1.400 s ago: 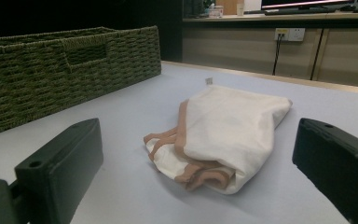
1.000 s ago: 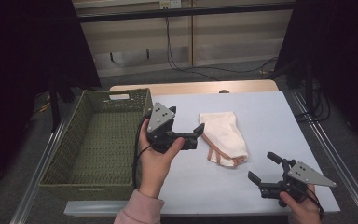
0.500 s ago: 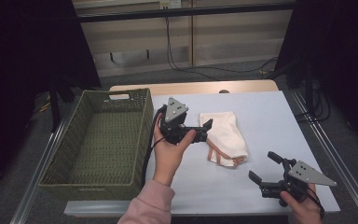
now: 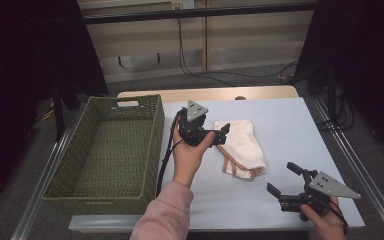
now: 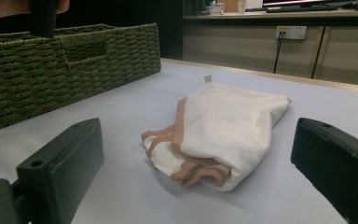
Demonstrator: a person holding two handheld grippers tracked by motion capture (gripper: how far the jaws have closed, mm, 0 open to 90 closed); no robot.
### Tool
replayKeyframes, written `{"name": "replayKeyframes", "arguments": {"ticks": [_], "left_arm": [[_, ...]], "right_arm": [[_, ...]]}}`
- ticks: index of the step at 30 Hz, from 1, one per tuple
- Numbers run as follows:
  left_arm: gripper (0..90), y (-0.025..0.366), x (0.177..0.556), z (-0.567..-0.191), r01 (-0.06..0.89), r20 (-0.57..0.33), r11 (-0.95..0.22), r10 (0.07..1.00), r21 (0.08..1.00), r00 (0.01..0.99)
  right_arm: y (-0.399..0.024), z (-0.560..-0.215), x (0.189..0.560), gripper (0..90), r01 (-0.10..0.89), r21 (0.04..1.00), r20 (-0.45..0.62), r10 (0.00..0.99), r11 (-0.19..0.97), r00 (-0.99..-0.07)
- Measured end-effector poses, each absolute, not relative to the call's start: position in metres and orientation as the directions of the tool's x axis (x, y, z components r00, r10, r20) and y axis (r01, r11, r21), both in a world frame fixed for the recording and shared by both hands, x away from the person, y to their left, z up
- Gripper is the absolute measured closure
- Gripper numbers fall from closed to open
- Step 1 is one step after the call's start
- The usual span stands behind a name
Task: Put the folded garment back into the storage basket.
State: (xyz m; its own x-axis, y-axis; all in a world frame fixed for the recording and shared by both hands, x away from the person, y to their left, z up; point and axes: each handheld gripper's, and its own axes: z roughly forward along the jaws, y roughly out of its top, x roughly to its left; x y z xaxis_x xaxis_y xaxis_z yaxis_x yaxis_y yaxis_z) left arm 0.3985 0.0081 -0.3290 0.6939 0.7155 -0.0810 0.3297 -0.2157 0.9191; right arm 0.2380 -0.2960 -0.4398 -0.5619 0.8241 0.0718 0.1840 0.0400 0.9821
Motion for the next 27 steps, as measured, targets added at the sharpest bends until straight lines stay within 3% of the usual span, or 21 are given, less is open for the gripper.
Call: {"name": "replayKeyframes", "arguments": {"ticks": [27], "left_arm": [[2.7, -0.008, 0.445, -0.366, 0.43, -0.074, -0.278, 0.763, 0.859, 0.643]], "right_arm": [[-0.295, -0.439, 0.238, 2.0, 0.175, 0.984, 0.068, 0.821, 0.04, -0.567]]}}
